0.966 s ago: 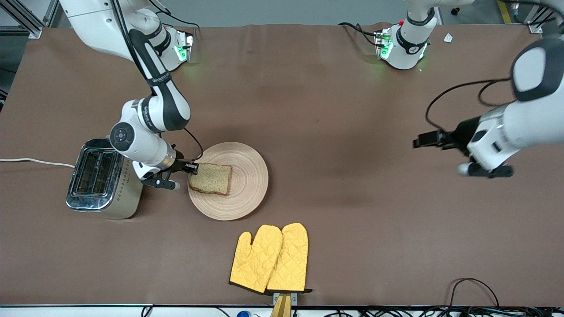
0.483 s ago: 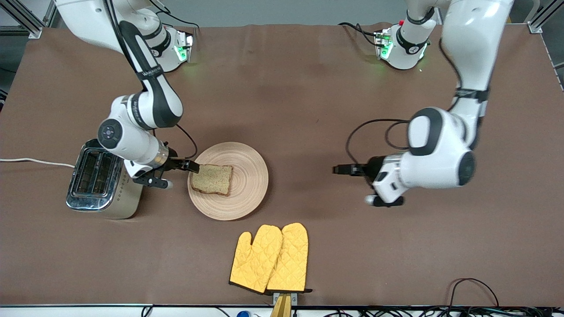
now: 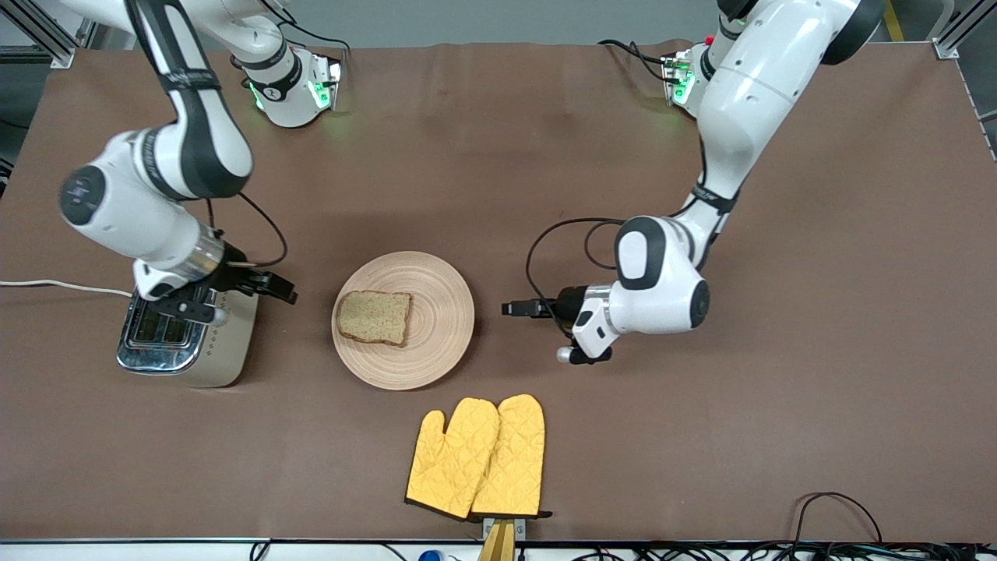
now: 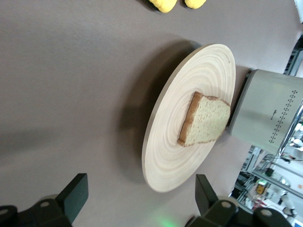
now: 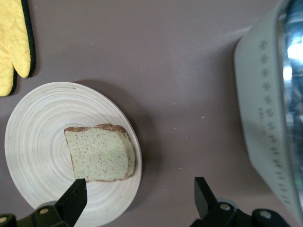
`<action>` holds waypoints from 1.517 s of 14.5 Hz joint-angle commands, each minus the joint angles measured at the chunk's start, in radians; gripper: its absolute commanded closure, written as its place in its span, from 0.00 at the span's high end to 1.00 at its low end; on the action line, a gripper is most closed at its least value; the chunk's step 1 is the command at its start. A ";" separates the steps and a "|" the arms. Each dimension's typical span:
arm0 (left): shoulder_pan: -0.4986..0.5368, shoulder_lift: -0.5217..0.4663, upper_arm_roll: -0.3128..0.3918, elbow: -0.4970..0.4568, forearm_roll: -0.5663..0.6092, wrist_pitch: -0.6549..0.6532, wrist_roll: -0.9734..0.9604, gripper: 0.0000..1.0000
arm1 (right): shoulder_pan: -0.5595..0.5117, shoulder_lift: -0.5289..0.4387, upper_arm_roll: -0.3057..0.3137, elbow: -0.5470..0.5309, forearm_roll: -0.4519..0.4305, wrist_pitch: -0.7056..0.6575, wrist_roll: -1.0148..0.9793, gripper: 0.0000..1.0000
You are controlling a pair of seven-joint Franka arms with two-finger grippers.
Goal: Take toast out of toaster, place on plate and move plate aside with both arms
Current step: 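Release the toast and withdraw the right gripper while the left gripper reaches the plate, then grip the wooden plate rim with the left gripper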
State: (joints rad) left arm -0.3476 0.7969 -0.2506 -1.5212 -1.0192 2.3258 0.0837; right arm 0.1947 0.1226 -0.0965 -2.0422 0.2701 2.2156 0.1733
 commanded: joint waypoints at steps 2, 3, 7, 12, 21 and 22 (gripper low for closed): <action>-0.079 0.134 -0.013 0.125 -0.117 0.119 0.039 1.00 | -0.098 -0.104 0.014 0.011 -0.075 -0.088 -0.106 1.00; -0.111 0.172 -0.013 0.166 -0.122 0.150 0.038 1.00 | -0.104 -0.135 0.014 0.026 -0.133 -0.130 -0.104 1.00; -0.165 0.254 -0.010 0.265 -0.121 0.191 0.056 1.00 | -0.150 -0.182 0.015 0.173 -0.213 -0.368 -0.109 1.00; -0.186 0.254 -0.010 0.265 -0.121 0.204 0.091 0.70 | -0.187 -0.210 0.014 0.300 -0.253 -0.508 -0.173 1.00; -0.179 0.257 -0.012 0.253 -0.124 0.216 0.217 0.00 | -0.222 -0.204 0.026 0.392 -0.319 -0.612 -0.307 1.00; -0.177 0.252 -0.012 0.251 -0.122 0.216 0.219 0.00 | -0.221 -0.204 0.026 0.393 -0.319 -0.614 -0.304 1.00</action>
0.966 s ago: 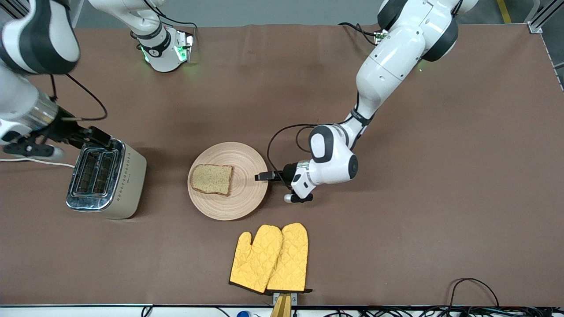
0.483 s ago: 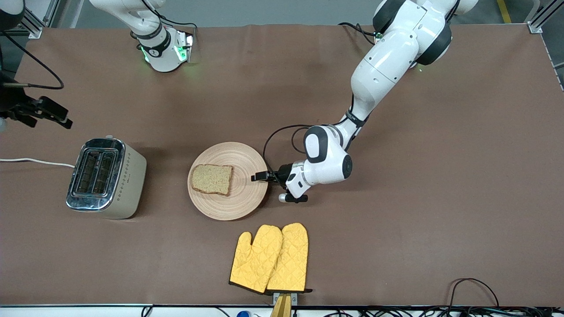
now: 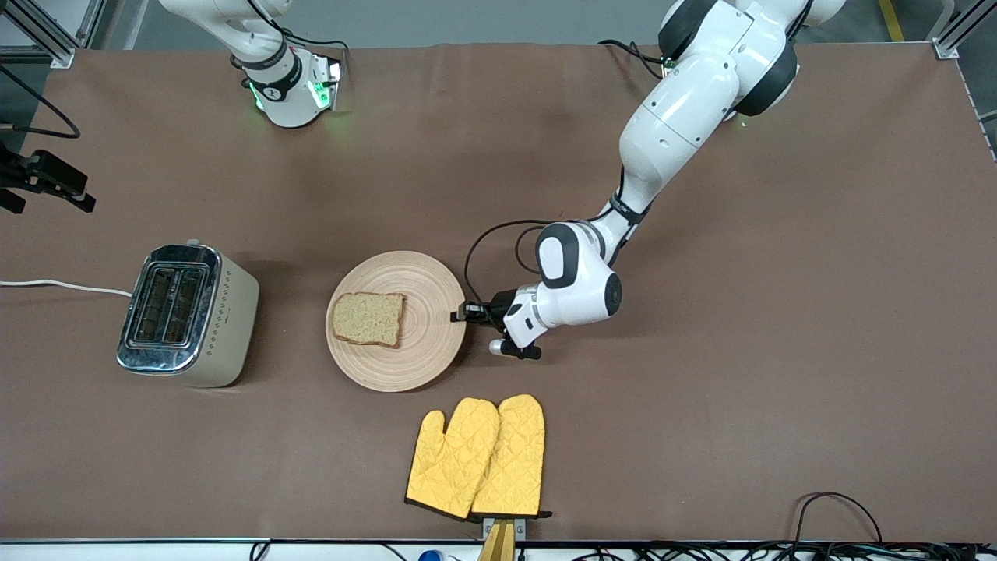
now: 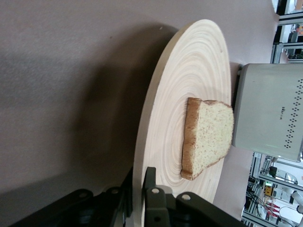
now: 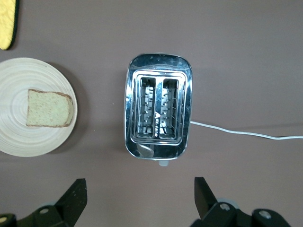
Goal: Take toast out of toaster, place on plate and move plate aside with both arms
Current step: 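Grip the wooden plate rim with the left gripper, then drag the plate with toast away from the toaster using the left gripper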
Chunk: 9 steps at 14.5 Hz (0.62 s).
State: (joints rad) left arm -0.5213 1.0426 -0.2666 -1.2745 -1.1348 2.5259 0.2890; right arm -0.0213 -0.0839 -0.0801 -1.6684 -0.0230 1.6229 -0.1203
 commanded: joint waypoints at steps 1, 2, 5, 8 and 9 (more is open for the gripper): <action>0.003 -0.004 0.006 0.004 -0.002 0.014 0.012 0.00 | -0.005 0.004 0.010 0.021 -0.026 -0.021 -0.004 1.00; 0.012 -0.027 0.006 0.003 0.006 0.014 0.010 0.00 | -0.005 0.004 0.010 0.021 -0.026 -0.021 -0.001 1.00; 0.075 -0.149 0.006 -0.098 0.009 -0.027 0.009 0.00 | -0.008 0.004 0.010 0.021 -0.026 -0.023 0.013 1.00; 0.134 -0.255 0.003 -0.196 0.017 -0.067 0.036 0.00 | -0.009 0.004 0.008 0.021 -0.023 -0.023 0.039 1.00; 0.165 -0.275 0.003 -0.216 0.017 -0.123 0.062 0.00 | -0.009 0.004 0.008 0.019 -0.023 -0.023 0.037 1.00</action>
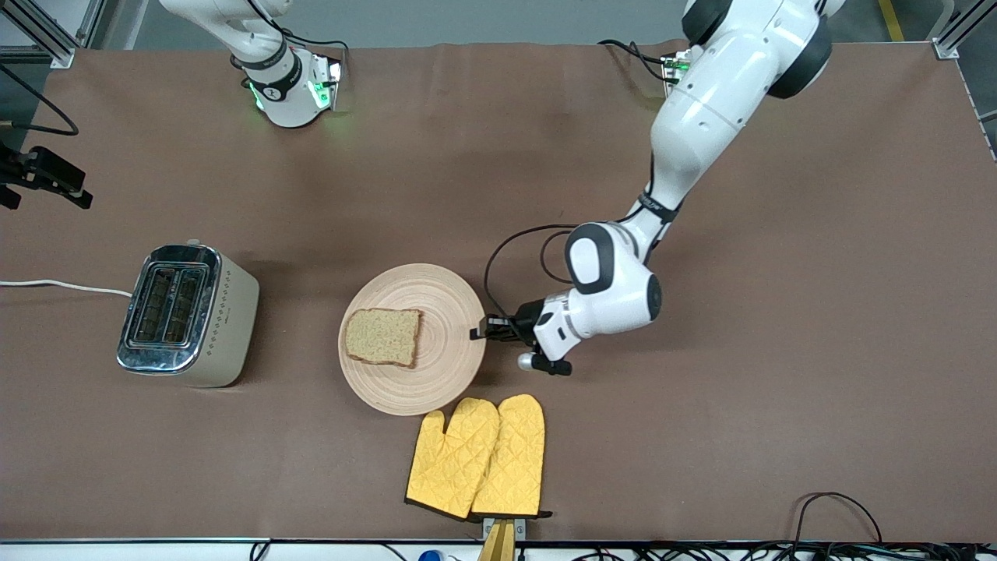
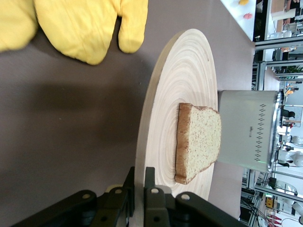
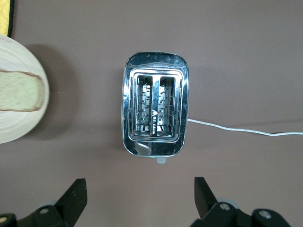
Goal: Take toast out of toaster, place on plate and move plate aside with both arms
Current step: 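Drag the plate with toast away from the toaster using the left gripper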
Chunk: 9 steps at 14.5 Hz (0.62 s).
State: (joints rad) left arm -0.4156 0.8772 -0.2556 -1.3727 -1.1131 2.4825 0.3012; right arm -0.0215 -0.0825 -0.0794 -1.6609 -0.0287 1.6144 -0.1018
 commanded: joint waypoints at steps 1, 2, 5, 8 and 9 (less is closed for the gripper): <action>0.099 -0.130 -0.008 -0.144 -0.005 -0.141 0.077 0.00 | -0.009 0.003 0.007 0.013 -0.017 -0.014 0.019 1.00; 0.141 -0.151 -0.008 -0.170 -0.005 -0.186 0.110 0.00 | -0.009 0.003 0.007 0.012 -0.017 -0.014 0.017 1.00; 0.289 -0.178 -0.007 -0.198 -0.001 -0.388 0.186 0.00 | -0.006 0.003 0.007 0.013 -0.017 -0.014 0.017 1.00; 0.460 -0.173 -0.008 -0.190 0.135 -0.520 0.226 0.00 | -0.006 0.003 0.009 0.013 -0.017 -0.014 0.016 1.00; 0.504 -0.172 -0.008 -0.184 0.174 -0.554 0.240 0.00 | -0.005 0.003 0.009 0.013 -0.017 -0.017 0.017 1.00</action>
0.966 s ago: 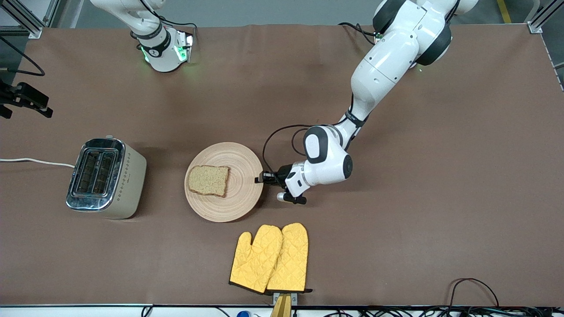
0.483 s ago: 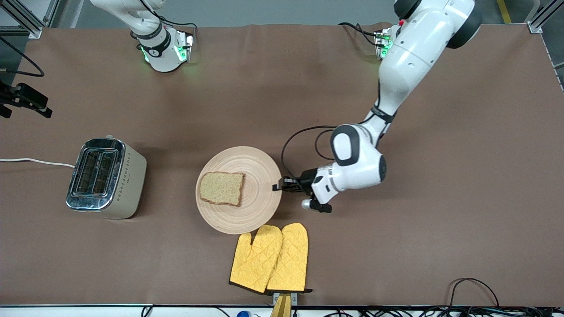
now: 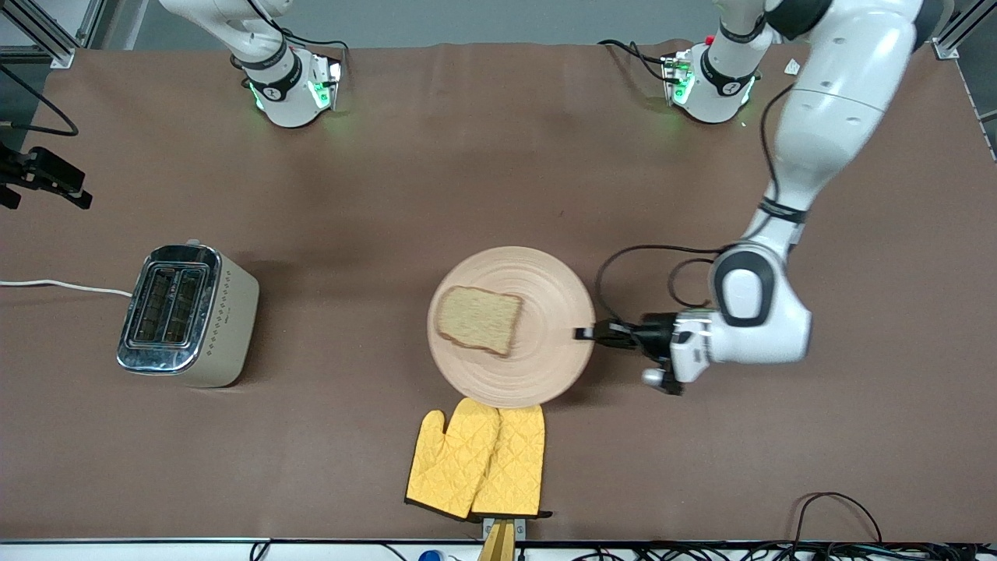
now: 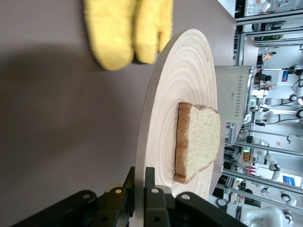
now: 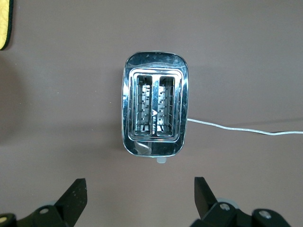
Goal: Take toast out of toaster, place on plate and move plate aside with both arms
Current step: 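Drag the plate with toast away from the toaster using the left gripper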
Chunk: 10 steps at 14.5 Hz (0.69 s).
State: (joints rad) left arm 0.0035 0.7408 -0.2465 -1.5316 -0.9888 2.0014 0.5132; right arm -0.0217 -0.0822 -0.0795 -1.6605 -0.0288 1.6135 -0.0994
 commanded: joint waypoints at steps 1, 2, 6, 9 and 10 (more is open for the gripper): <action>0.134 -0.032 -0.017 -0.025 0.073 -0.107 0.059 0.00 | -0.003 0.002 0.010 0.015 -0.017 -0.021 0.015 1.00; 0.176 -0.031 -0.017 -0.025 0.082 -0.131 0.086 0.00 | 0.005 0.002 0.010 0.016 -0.016 -0.026 0.017 1.00; 0.334 0.018 -0.017 -0.028 0.183 -0.191 0.229 0.00 | 0.025 0.002 0.012 0.016 -0.011 -0.032 0.021 1.00; 0.406 0.063 -0.011 -0.027 0.194 -0.194 0.320 0.00 | 0.029 0.002 0.024 0.016 -0.011 -0.033 0.052 1.00; 0.430 0.068 -0.010 -0.028 0.209 -0.194 0.333 0.00 | 0.029 0.002 0.024 0.016 -0.011 -0.033 0.052 1.00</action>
State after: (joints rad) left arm 0.3939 0.8041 -0.2434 -1.5618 -0.7914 1.8362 0.8143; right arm 0.0026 -0.0822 -0.0582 -1.6596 -0.0288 1.5952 -0.0690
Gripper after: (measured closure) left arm 0.903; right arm 0.000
